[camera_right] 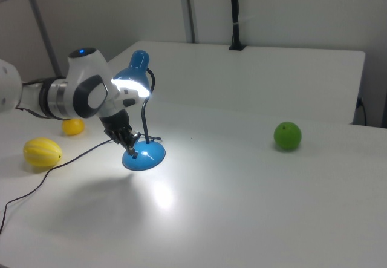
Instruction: Turn on desk lamp
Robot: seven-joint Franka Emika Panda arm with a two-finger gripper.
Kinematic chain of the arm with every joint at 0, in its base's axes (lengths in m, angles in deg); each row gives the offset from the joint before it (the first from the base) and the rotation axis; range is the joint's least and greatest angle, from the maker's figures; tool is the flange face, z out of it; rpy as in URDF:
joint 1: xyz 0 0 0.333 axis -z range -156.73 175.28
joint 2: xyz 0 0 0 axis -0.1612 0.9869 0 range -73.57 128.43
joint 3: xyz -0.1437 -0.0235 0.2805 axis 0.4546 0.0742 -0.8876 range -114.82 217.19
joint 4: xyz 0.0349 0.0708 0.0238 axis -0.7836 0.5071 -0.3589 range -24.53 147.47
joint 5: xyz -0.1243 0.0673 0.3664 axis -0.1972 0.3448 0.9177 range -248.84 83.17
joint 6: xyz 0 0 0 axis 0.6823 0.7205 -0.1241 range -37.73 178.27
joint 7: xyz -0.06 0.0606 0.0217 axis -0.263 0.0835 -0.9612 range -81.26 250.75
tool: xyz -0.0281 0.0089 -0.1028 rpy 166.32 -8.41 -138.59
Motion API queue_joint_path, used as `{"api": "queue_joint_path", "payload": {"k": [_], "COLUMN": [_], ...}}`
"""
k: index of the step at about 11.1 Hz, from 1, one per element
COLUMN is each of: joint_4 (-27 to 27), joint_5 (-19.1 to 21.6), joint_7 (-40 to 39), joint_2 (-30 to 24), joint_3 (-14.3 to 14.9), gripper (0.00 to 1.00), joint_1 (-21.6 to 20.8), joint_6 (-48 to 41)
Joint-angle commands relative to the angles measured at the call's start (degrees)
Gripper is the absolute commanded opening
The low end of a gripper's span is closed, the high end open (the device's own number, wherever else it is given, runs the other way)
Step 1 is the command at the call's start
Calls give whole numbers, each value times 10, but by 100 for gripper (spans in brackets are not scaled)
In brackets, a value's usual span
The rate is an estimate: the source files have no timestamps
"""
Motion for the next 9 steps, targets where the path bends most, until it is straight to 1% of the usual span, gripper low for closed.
{"api": "queue_joint_path", "payload": {"k": [1,3,5,6,8,9], "joint_4": [10,10,8,-8,-82,-107], "joint_5": [-14,-14,-14,-14,-12,-3], "joint_7": [13,9,8,8,-27,-43], "joint_2": [-65,-110,-152,-168,-165,-166], "joint_3": [-3,-3,-3,-3,-2,4], "gripper": [0,0,0,0,0,0], "joint_1": [-4,-7,-7,-7,-1,0], "joint_6": [-118,-195,-244,-271,-354,-371]}}
